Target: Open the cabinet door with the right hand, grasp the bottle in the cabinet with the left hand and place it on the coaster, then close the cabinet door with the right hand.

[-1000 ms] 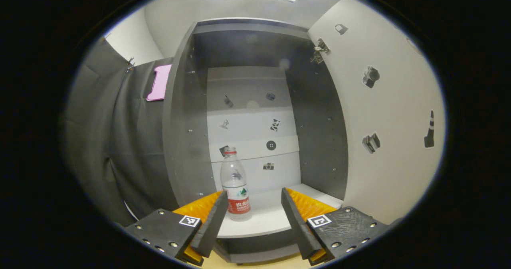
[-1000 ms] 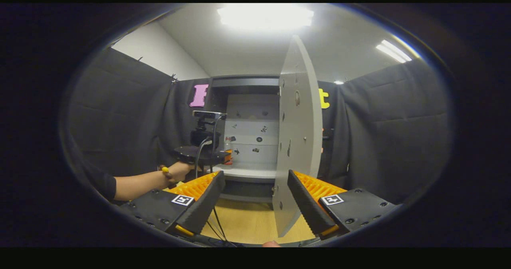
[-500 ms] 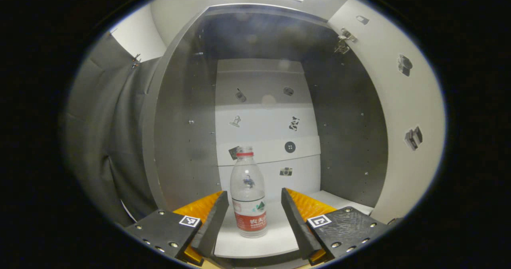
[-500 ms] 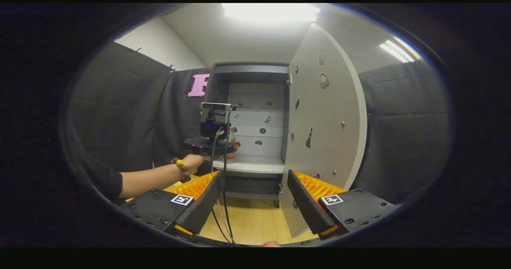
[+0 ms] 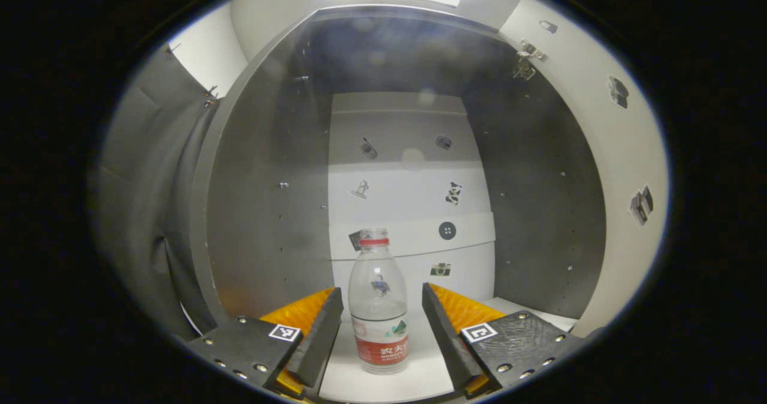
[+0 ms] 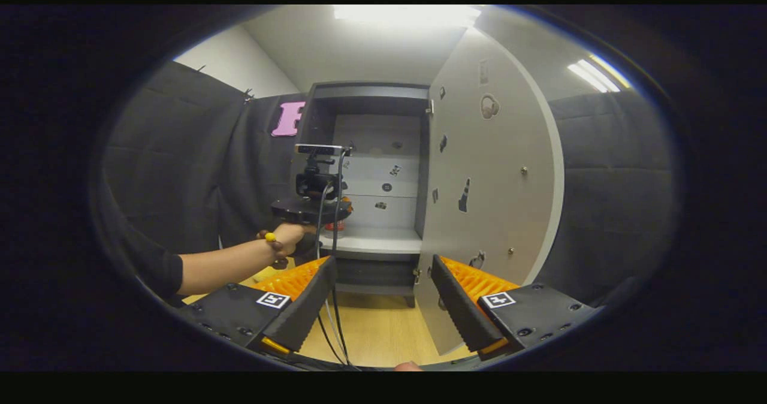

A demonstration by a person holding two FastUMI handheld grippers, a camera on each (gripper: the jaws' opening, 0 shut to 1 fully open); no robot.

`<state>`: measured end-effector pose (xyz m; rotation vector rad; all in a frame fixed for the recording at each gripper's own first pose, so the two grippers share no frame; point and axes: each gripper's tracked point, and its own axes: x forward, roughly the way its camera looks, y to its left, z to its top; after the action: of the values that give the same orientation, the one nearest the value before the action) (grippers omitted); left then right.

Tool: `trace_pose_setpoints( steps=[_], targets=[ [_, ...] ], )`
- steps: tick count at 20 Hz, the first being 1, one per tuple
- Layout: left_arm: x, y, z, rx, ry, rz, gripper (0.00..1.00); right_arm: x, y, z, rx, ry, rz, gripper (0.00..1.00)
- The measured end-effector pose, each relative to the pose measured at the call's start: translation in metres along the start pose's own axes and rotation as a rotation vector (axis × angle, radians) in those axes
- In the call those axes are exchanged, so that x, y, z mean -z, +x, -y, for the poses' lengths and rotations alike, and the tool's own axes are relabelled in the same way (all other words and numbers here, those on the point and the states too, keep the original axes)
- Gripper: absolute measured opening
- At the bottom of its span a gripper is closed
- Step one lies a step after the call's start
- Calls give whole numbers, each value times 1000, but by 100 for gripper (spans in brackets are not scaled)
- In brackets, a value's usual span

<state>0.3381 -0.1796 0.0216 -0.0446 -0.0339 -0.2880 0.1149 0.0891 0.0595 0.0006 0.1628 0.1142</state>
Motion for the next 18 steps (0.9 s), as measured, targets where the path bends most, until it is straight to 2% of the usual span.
trace_pose_setpoints(
  steps=[3, 6, 7, 9, 13, 14, 15, 18],
  targets=[
    [11, 10, -5, -40, -5, -34, 82, 1, 0, 1, 17, 21, -10, 97],
    [32, 23, -1, -45, -16, -85, 80, 1, 1, 1, 29, 30, -20, 100],
    [40, 27, 0, -46, -14, -103, 82, 0, 0, 1, 33, 30, -23, 100],
    [48, 30, 1, -49, -10, -126, 82, -3, -2, 2, 41, 31, -26, 97],
    [59, 32, 0, -60, 1, -159, 82, -1, -1, 5, 55, 40, -33, 100],
    [60, 32, -2, -66, -2, -163, 82, -1, -1, 5, 55, 44, -37, 97],
    [58, 31, -2, -68, -10, -158, 70, 0, 0, 4, 54, 47, -39, 97],
    [51, 18, -2, -57, -33, -155, 71, 2, 1, 2, 31, 59, -41, 100]
  ],
)
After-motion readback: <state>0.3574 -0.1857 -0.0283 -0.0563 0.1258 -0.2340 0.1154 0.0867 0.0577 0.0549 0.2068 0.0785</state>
